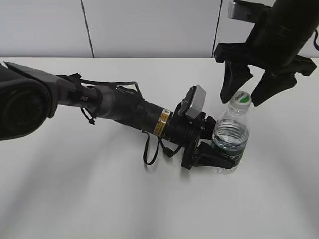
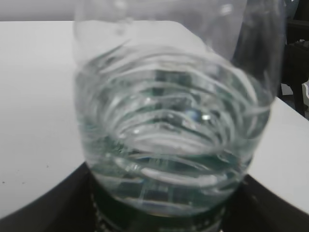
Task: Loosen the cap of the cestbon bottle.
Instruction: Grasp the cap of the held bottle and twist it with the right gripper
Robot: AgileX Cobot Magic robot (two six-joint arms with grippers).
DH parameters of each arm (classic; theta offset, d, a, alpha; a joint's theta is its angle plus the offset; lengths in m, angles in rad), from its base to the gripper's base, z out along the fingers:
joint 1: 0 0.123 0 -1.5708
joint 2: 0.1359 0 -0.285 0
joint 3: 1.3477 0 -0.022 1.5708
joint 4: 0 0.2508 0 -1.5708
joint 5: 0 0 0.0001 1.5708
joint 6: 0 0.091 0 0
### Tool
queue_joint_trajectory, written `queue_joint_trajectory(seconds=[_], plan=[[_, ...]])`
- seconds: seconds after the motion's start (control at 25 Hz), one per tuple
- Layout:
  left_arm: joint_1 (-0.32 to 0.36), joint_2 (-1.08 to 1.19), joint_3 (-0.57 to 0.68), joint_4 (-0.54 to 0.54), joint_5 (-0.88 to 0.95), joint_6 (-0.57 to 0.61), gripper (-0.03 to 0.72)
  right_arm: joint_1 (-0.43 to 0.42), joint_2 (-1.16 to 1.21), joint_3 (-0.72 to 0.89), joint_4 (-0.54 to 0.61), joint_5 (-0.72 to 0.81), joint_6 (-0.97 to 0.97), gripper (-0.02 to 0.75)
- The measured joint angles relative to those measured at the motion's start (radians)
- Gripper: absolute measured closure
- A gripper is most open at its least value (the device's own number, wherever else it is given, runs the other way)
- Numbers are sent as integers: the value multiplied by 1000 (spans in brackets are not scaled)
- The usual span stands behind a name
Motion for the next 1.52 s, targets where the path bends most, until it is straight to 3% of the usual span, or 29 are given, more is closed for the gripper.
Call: queue_joint_trajectory(seconds=[0.24, 0.32, 0.64, 1.08, 1.52], plan=[[0, 0, 0, -1, 0, 0, 184, 0, 2, 0, -5, 7, -24, 414], [0, 0, 0, -1, 0, 0, 184, 0, 2, 0, -5, 7, -28, 435], [0, 0, 0, -1, 0, 0, 184, 0, 2, 0, -26, 12, -149, 435], [0, 0, 0, -1, 0, 1, 184, 0, 2, 0, -31, 14, -791, 435], [0, 0, 0, -1, 0, -3, 184, 0, -6, 0, -34, 16, -890, 436]])
